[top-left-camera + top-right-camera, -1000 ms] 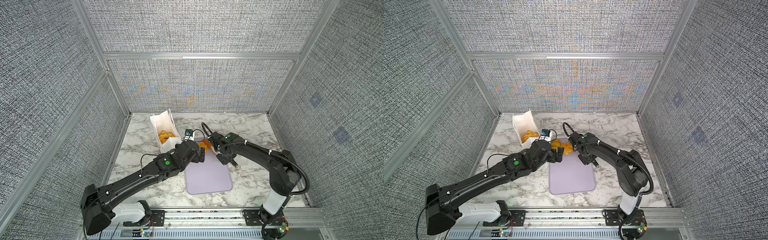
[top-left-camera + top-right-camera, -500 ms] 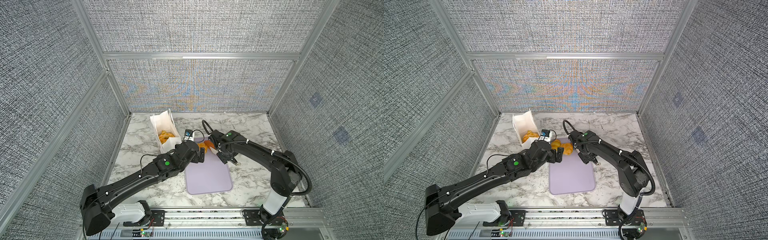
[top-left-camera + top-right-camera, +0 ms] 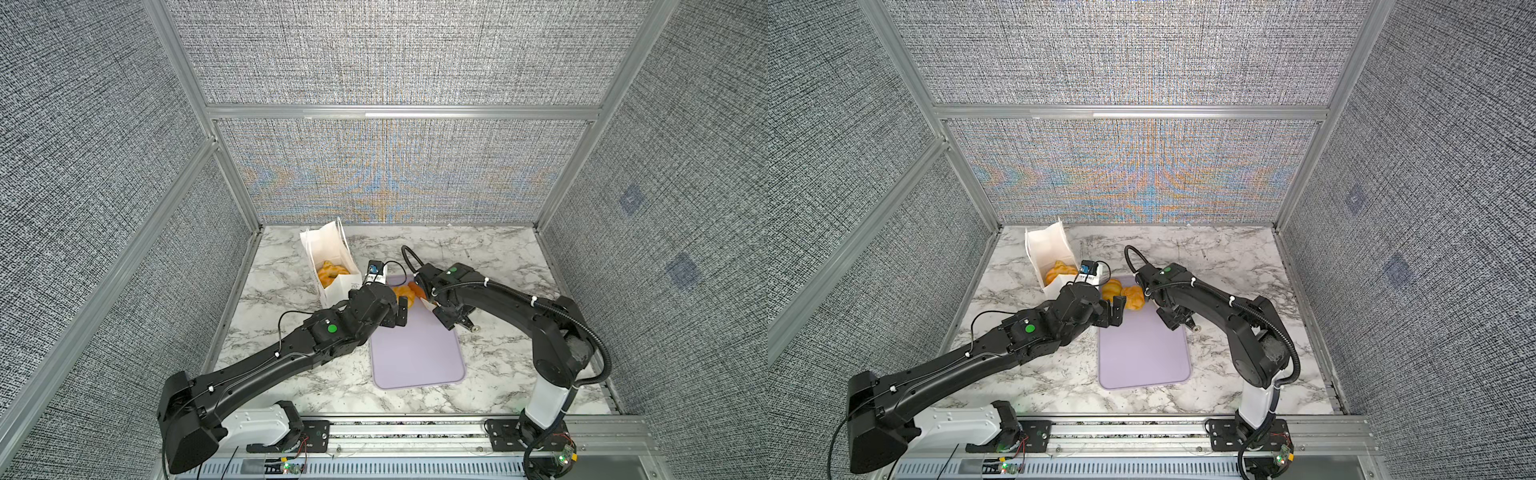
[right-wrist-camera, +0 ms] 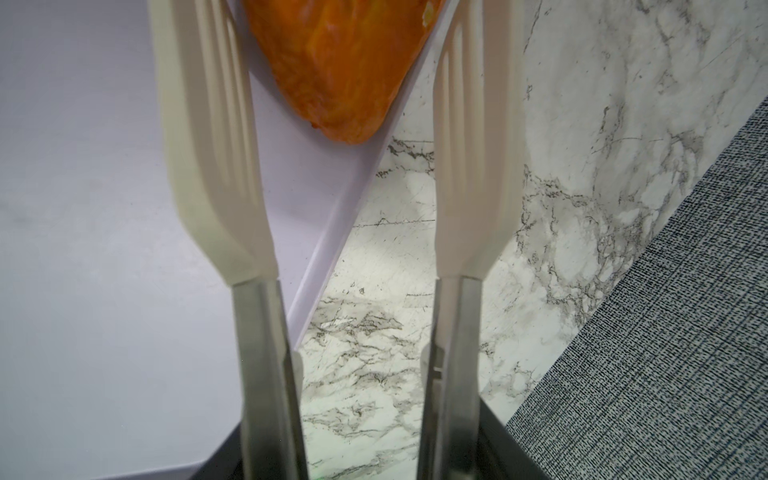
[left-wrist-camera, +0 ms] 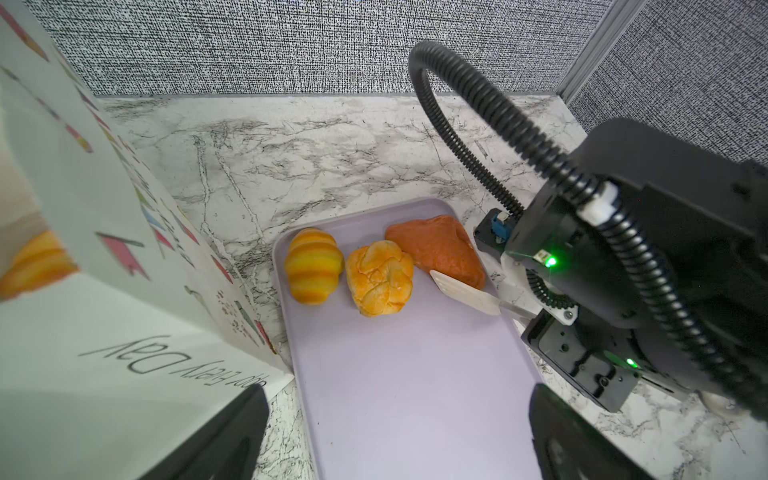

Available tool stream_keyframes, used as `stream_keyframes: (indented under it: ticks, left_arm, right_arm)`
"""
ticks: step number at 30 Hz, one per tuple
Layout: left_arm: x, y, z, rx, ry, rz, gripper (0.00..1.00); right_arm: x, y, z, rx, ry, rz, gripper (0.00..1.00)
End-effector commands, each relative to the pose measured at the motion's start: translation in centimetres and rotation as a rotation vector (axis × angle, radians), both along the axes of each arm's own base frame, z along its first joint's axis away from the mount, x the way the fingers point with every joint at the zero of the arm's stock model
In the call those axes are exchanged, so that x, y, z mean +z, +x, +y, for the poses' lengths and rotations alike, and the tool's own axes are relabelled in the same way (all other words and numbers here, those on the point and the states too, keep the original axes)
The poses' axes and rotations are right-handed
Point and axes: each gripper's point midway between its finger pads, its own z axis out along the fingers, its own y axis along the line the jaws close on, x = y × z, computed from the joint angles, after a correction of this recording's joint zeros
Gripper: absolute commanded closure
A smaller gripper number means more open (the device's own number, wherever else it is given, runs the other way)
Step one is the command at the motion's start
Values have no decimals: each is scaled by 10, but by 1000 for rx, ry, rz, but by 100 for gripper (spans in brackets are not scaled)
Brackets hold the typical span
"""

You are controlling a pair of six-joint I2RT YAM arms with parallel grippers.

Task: Place the fake bread into the paper bag
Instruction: 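Close the tongs on the long orange baguette with the right gripper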

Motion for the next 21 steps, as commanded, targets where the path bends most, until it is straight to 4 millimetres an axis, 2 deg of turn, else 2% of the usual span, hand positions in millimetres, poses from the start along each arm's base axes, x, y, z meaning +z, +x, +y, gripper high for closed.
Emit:
stream_keyframes:
  ticks: [1,9,16,21]
  left_arm:
    - [4,2,0,8,-15,-12,1]
    - [4,1,3,15,-17,-13,1]
    - [4,0,6,23,-17,-16,1]
    - [5,0,7,25,-20,-18,1]
  right_arm:
    - [1,6,2,2,-8,-16,43]
    - [-4,10,5,23,-19,1,45]
    - [-6,7,5,44,-29,39,60]
    - [-6,3,4,50,-29,60,67]
